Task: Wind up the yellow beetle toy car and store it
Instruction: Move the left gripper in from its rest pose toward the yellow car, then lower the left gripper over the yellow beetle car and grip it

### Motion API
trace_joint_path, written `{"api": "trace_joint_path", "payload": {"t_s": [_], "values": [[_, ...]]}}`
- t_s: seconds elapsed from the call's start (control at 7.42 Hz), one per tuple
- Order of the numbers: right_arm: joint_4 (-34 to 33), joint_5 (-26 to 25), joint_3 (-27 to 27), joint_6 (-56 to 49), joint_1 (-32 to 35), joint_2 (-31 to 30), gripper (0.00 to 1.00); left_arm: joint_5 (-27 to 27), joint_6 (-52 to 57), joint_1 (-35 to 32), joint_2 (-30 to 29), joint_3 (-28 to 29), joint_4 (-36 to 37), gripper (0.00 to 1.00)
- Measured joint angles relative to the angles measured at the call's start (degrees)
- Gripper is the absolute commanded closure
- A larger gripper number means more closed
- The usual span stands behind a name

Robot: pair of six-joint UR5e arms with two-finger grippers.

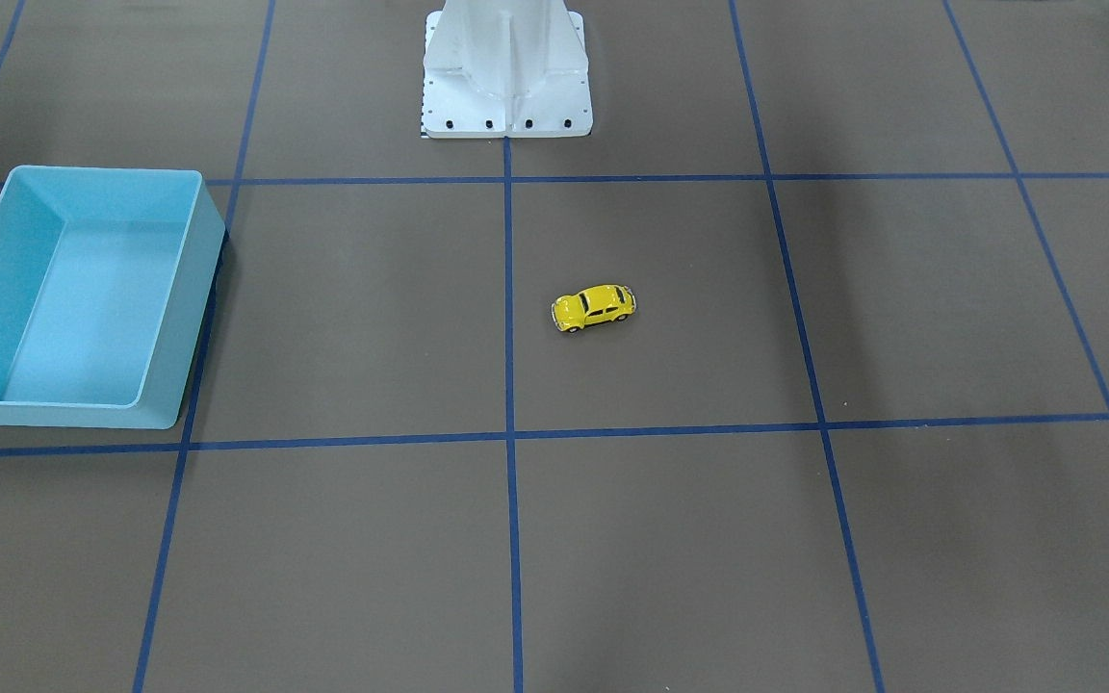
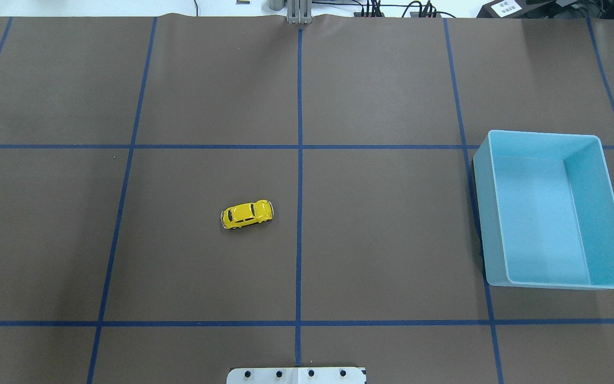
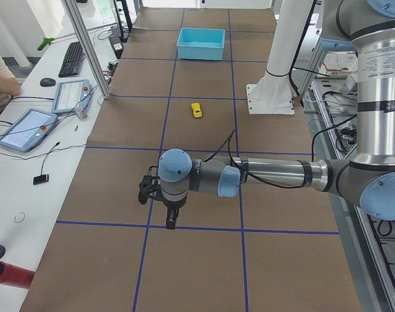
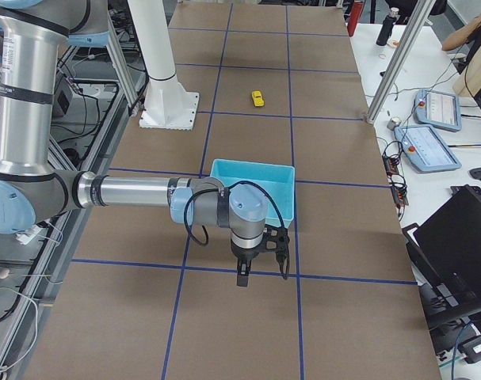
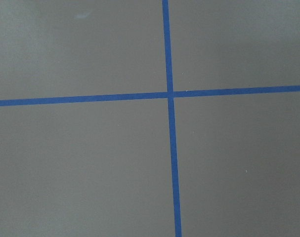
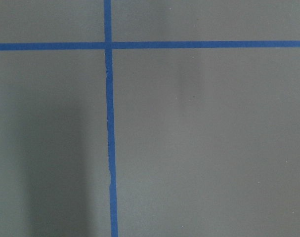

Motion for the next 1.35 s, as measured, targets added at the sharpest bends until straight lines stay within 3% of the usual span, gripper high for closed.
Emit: {"api": "trace_joint_path", "payload": {"t_s": [0.81, 1.35], "values": [[-0.1, 0.3, 0.5, 0.0, 0.2, 0.1, 0.0, -0.2, -0.5, 16.7, -7.8, -11.6, 0.4, 0.0], [-0.4, 0.5, 1.5, 0.0, 0.2, -0.2, 0.0, 8.5, -0.2, 35.4, -19.0, -17.5, 0.5, 0.0]]}}
